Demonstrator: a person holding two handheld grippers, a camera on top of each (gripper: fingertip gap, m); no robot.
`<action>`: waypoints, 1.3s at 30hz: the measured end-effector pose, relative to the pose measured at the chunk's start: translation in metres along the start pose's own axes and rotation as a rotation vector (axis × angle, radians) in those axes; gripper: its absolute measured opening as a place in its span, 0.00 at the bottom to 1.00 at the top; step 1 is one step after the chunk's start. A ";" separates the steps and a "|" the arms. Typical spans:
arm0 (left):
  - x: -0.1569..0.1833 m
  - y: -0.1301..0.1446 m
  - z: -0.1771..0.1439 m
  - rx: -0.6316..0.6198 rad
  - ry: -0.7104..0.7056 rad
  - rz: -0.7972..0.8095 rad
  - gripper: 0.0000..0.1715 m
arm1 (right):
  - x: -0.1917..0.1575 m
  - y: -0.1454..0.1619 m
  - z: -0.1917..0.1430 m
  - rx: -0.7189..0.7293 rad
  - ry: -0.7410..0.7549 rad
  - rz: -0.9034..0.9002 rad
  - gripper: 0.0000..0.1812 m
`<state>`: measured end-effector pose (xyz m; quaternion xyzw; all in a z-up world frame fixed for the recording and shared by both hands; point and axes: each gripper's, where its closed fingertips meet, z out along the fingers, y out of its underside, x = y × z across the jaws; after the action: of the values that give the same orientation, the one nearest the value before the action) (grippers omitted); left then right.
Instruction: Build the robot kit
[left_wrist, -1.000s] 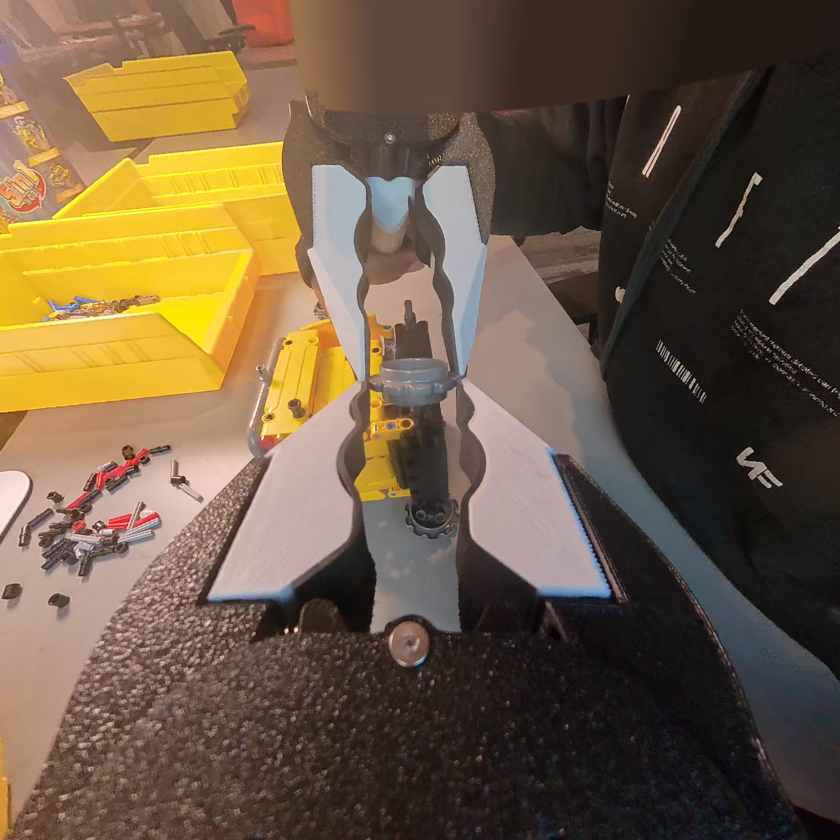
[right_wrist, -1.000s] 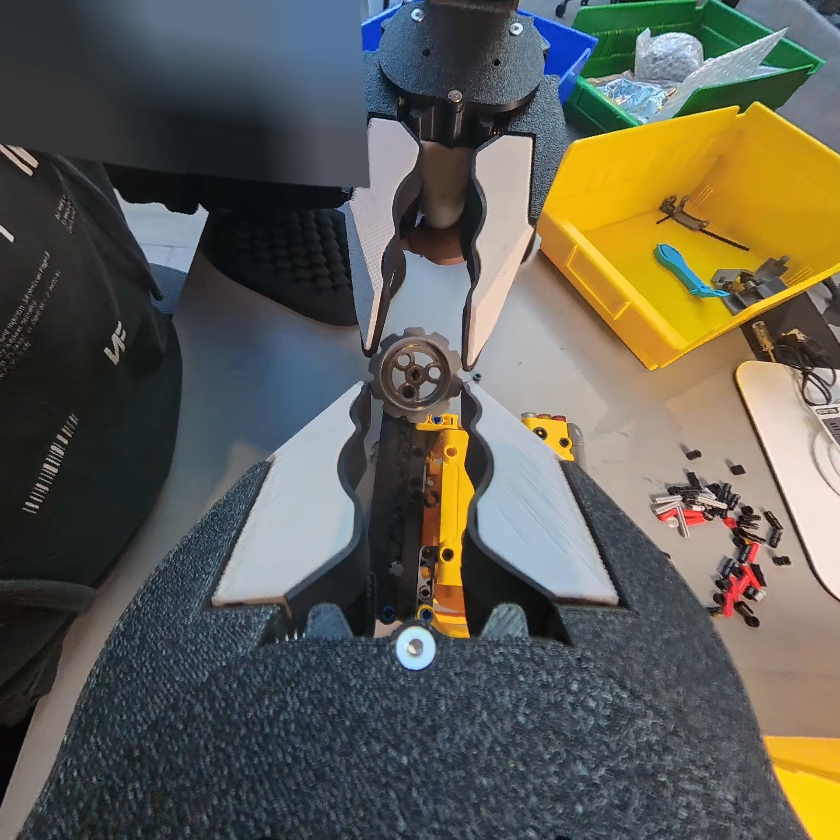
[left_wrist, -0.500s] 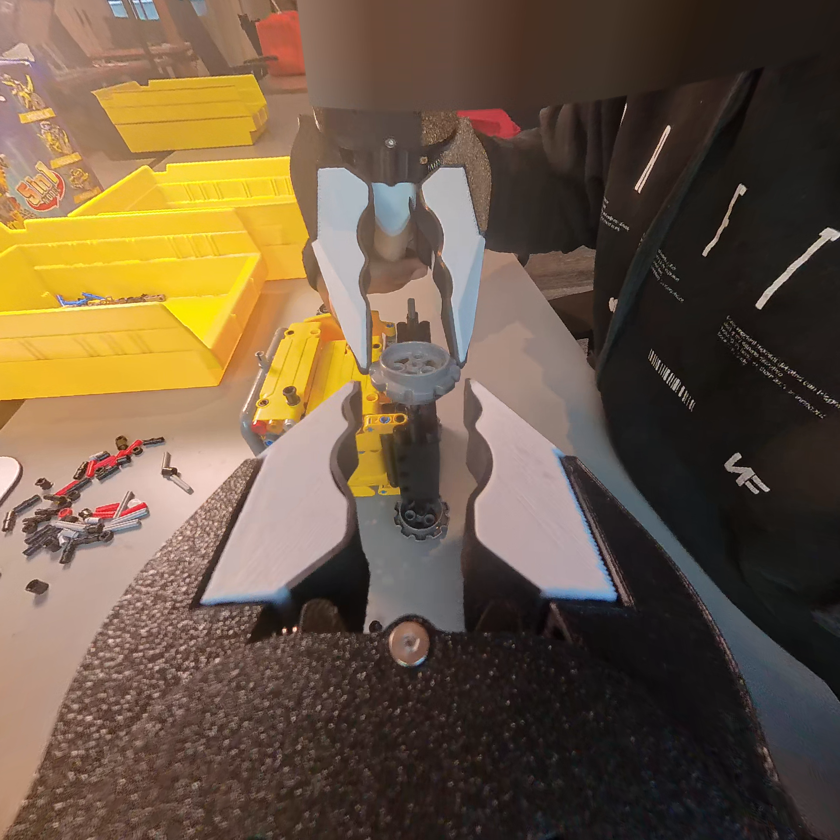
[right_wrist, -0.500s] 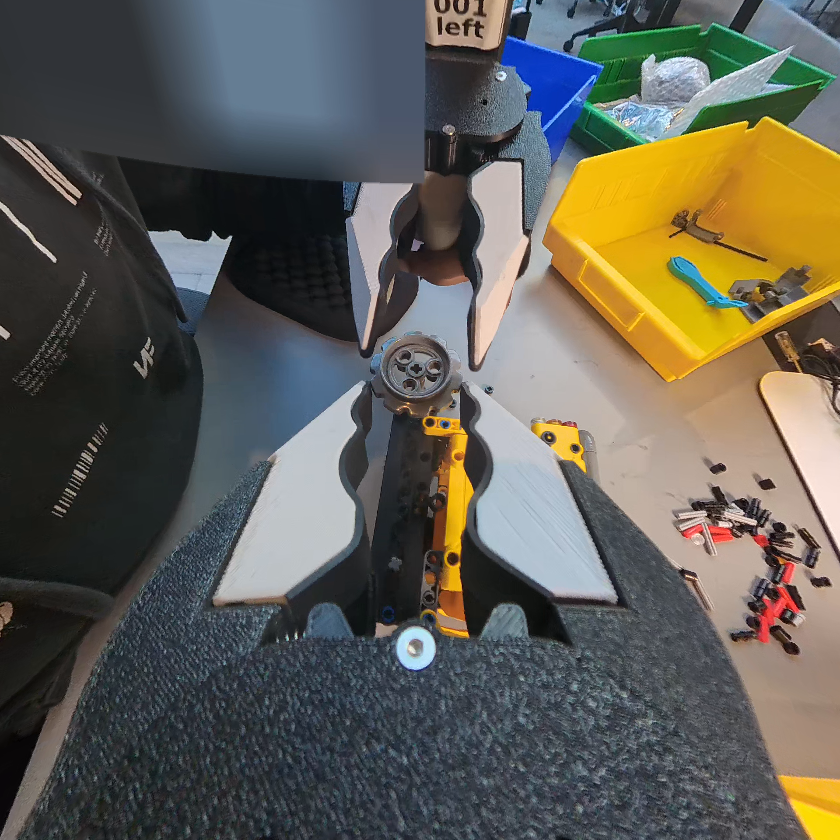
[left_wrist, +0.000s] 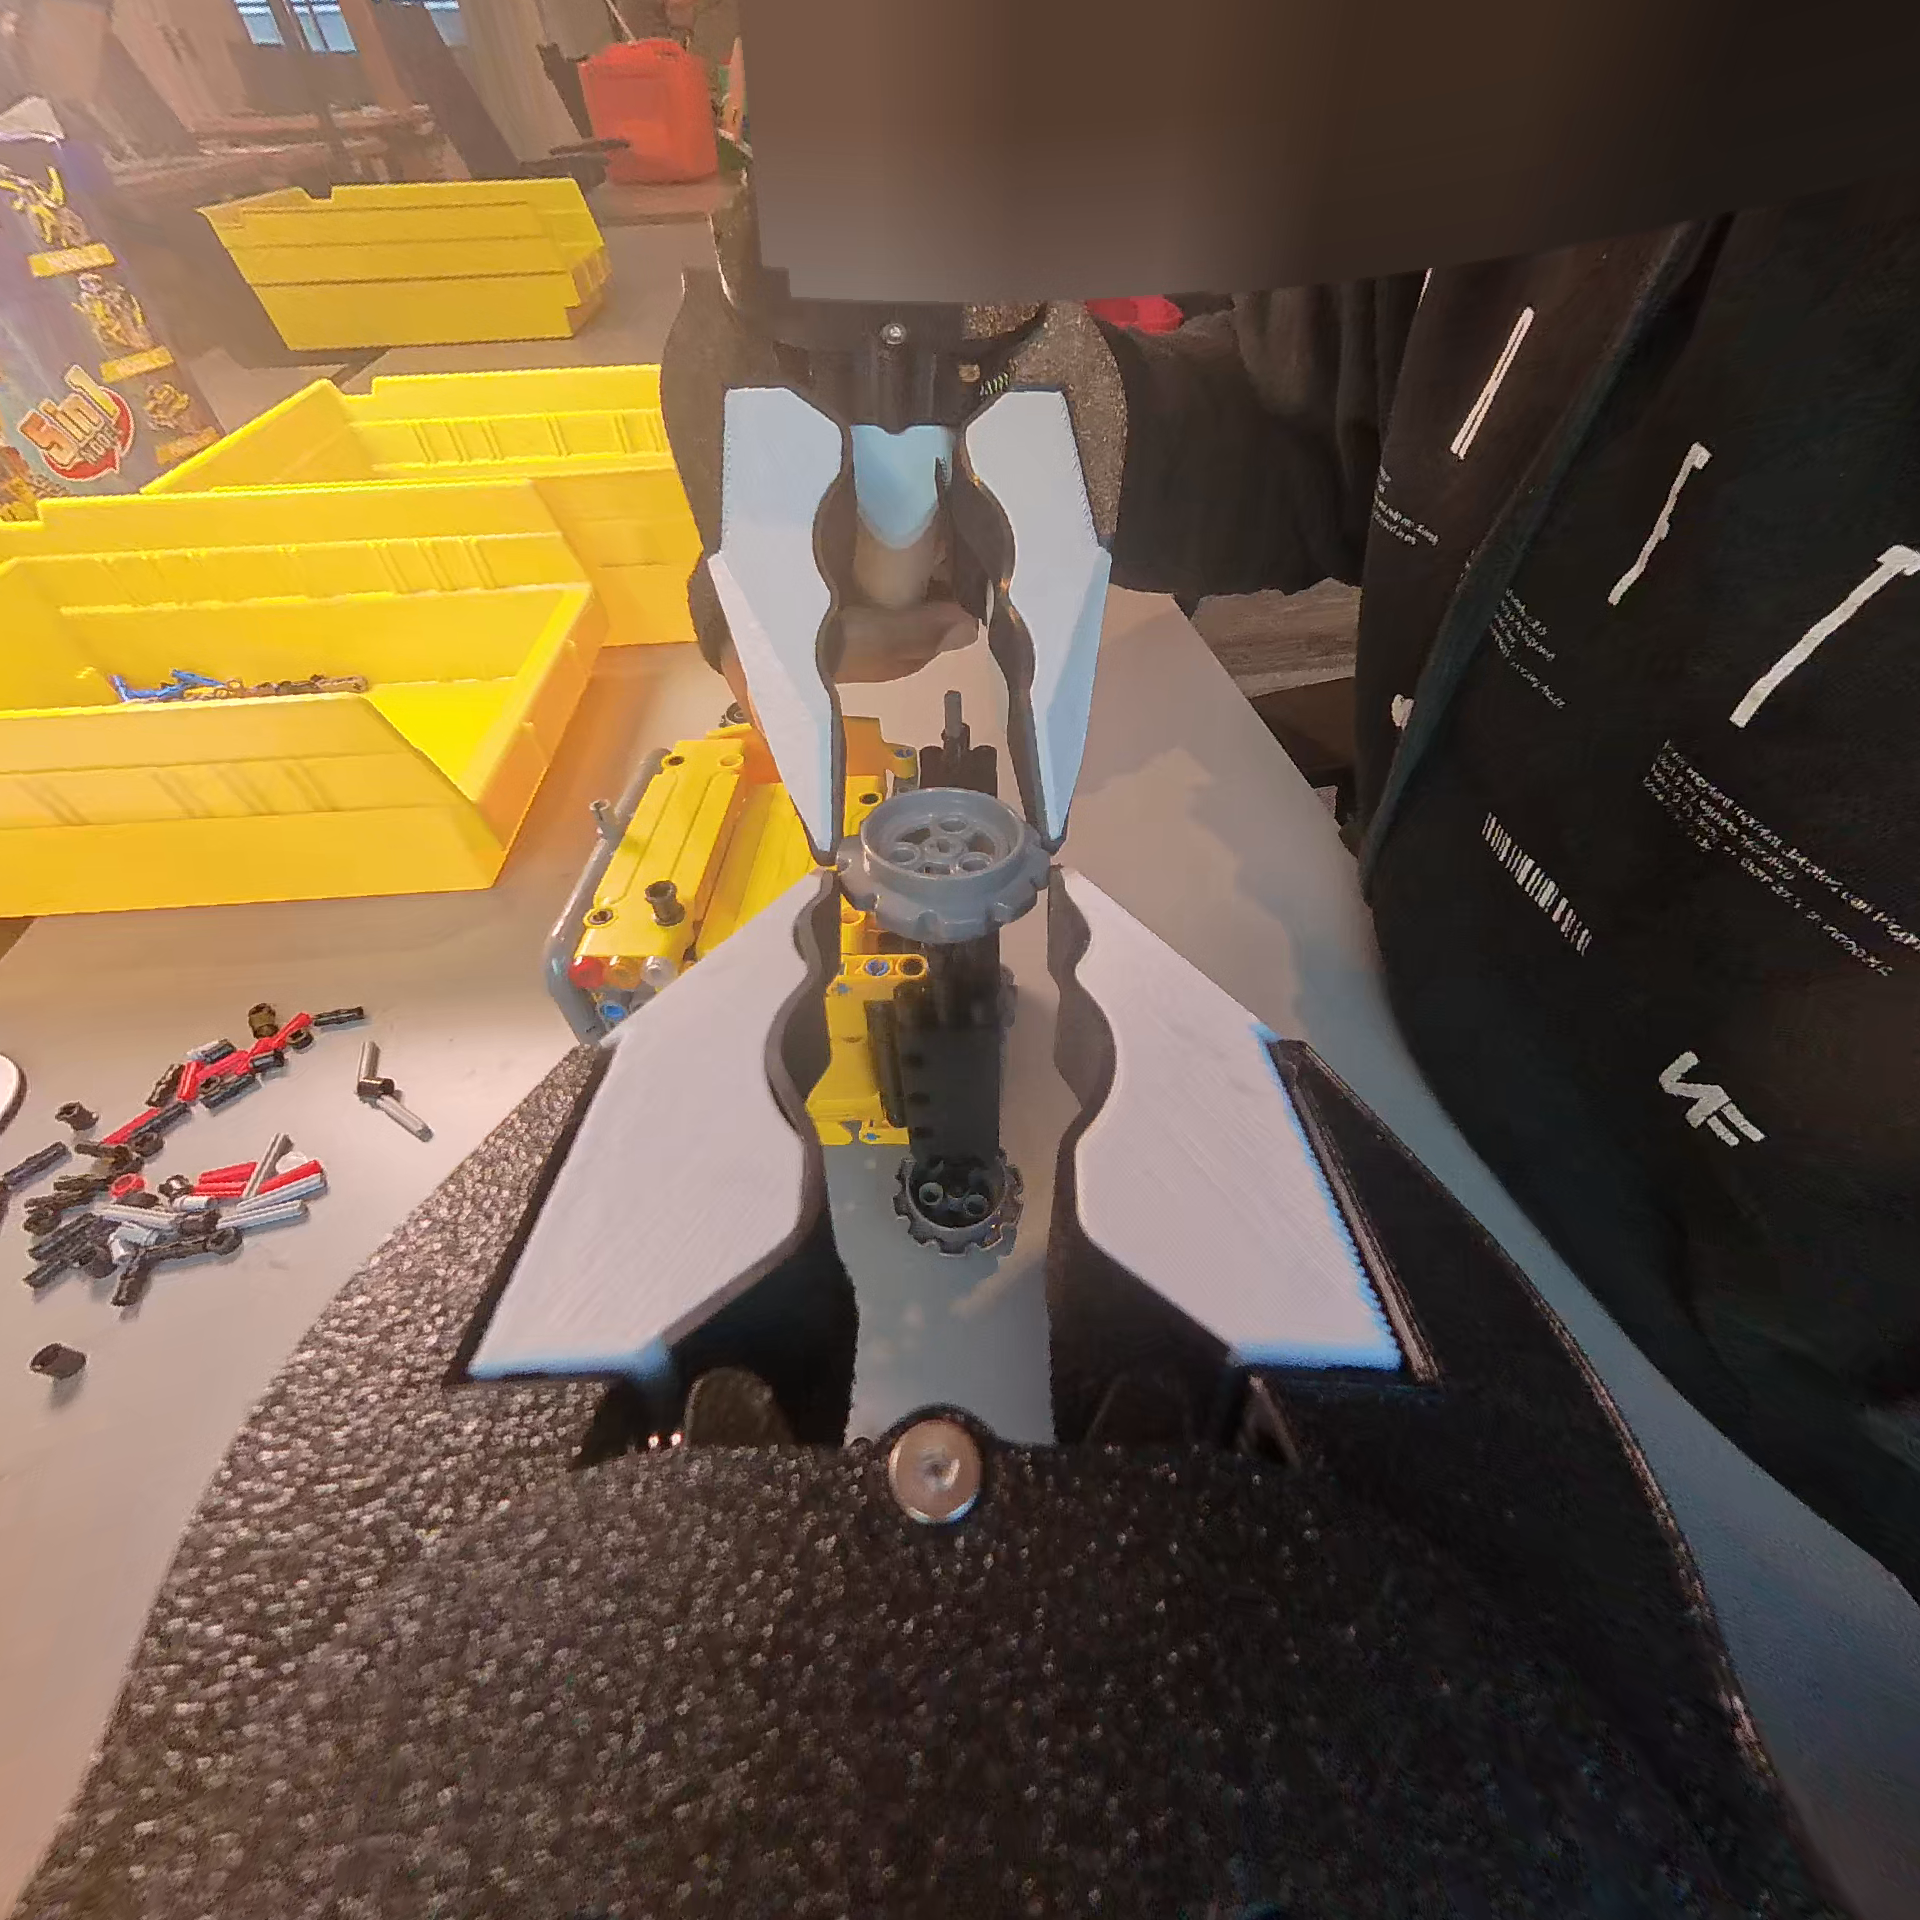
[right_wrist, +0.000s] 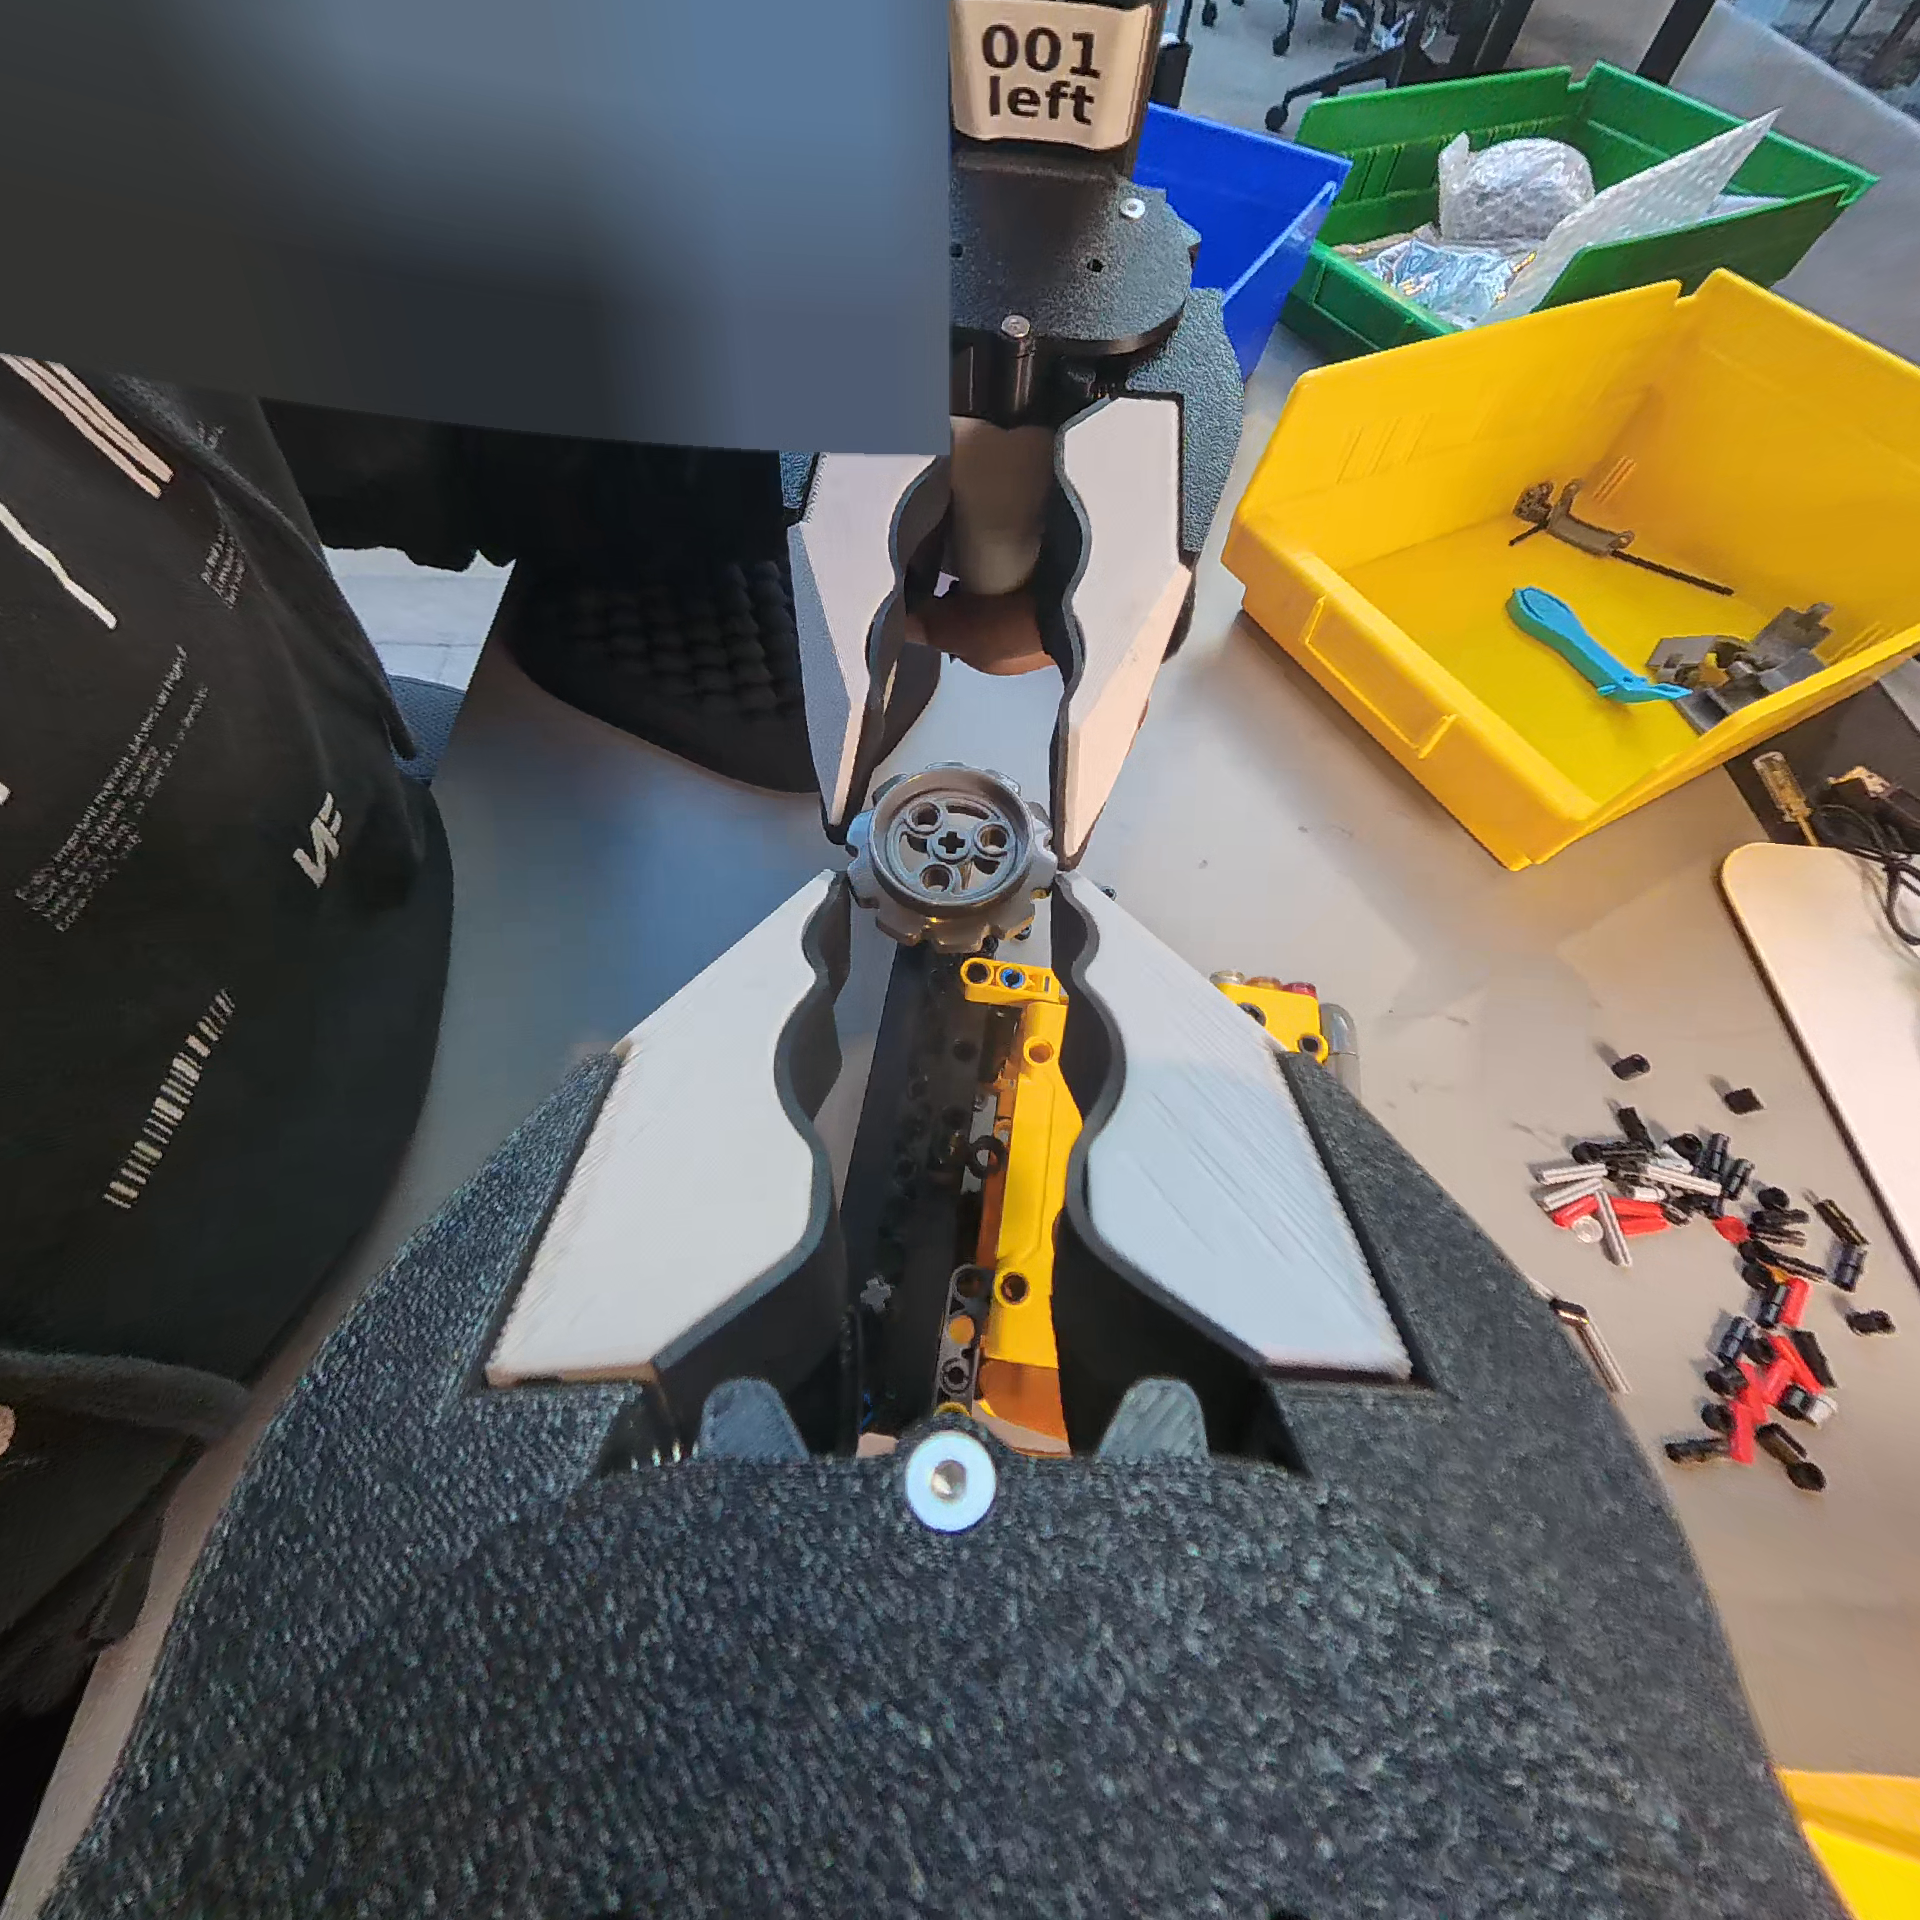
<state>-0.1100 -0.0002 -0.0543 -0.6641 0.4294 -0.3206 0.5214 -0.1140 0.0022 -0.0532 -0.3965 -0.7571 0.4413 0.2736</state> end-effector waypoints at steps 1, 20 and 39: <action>0.000 0.000 0.000 0.001 0.003 -0.003 0.22 | 0.000 0.000 0.000 -0.001 0.002 0.000 0.21; -0.014 -0.007 -0.011 0.071 -0.003 -0.024 0.22 | 0.010 -0.004 -0.006 0.041 0.044 0.054 0.22; 0.005 -0.009 -0.017 0.182 0.010 -0.030 0.22 | -0.015 0.047 -0.007 -0.427 -0.091 -0.146 0.04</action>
<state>-0.1202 -0.0111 -0.0412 -0.6189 0.3911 -0.3694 0.5724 -0.0837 0.0064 -0.0928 -0.3692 -0.8715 0.2678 0.1802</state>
